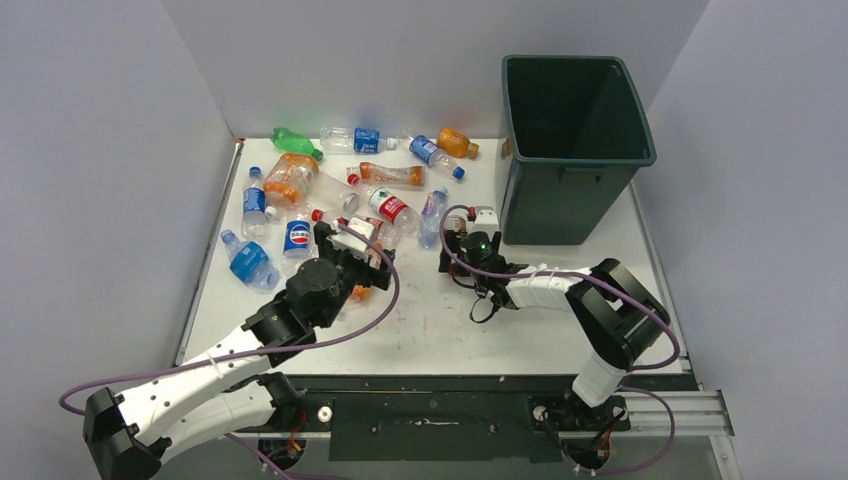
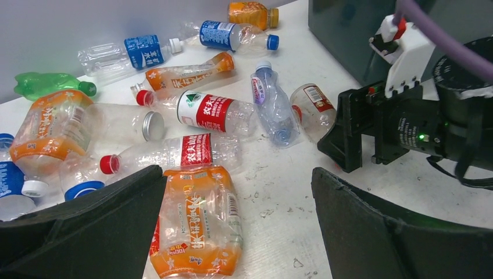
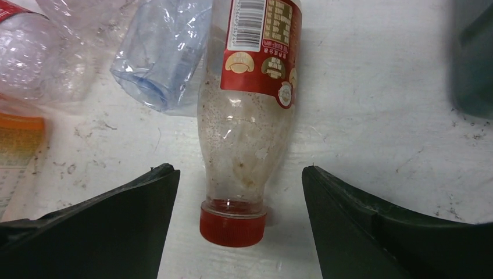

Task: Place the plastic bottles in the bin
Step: Pick up the plastic bottle at the center of the board.

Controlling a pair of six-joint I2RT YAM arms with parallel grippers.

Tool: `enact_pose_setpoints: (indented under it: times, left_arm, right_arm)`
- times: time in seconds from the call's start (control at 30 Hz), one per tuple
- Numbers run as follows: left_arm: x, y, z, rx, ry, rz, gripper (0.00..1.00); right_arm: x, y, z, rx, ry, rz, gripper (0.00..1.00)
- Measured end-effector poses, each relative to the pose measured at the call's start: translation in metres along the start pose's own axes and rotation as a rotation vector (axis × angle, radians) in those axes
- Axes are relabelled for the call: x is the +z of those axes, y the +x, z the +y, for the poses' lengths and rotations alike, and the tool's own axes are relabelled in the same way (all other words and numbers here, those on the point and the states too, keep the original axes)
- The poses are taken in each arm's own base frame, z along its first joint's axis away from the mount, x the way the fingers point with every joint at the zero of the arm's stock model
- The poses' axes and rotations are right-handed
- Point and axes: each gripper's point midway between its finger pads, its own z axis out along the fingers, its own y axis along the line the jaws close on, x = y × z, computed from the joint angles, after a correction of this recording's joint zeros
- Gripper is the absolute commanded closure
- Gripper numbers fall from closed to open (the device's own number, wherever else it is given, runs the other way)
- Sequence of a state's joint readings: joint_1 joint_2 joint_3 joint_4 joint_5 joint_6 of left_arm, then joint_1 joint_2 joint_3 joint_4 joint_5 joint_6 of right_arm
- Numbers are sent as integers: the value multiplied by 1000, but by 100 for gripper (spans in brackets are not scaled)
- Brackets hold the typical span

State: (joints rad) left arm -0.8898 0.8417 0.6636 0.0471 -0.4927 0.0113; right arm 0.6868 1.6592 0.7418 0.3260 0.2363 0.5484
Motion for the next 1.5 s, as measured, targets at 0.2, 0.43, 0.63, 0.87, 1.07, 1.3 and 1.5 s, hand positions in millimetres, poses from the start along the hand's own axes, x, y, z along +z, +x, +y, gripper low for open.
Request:
enact_pose_setpoints:
  times: [0.2, 0.43, 0.63, 0.87, 1.07, 1.3, 1.5]
  left_arm:
    - [-4, -6, 2, -11, 1, -21, 4]
    - [-5, -9, 2, -15, 2, -29, 4]
    - [-9, -14, 4, -25, 2, -46, 4]
    - [-11, -18, 5, -31, 4, -59, 4]
    - [-18, -29, 5, -39, 30, -95, 4]
    - [-33, -45, -28, 4, 257, -161, 4]
    - [-52, -38, -75, 121, 556, -182, 4]
  right_arm:
    - [13, 21, -9, -38, 34, 45, 44]
    - [15, 22, -8, -49, 33, 40, 76]
    - [13, 25, -3, -63, 20, 48, 95]
    - [-38, 15, 19, -97, -60, 54, 95]
    - [-108, -18, 52, -91, -246, 28, 95]
    - [-167, -3, 55, -146, -370, 175, 95]
    - [-218, -14, 67, -215, -484, 273, 95]
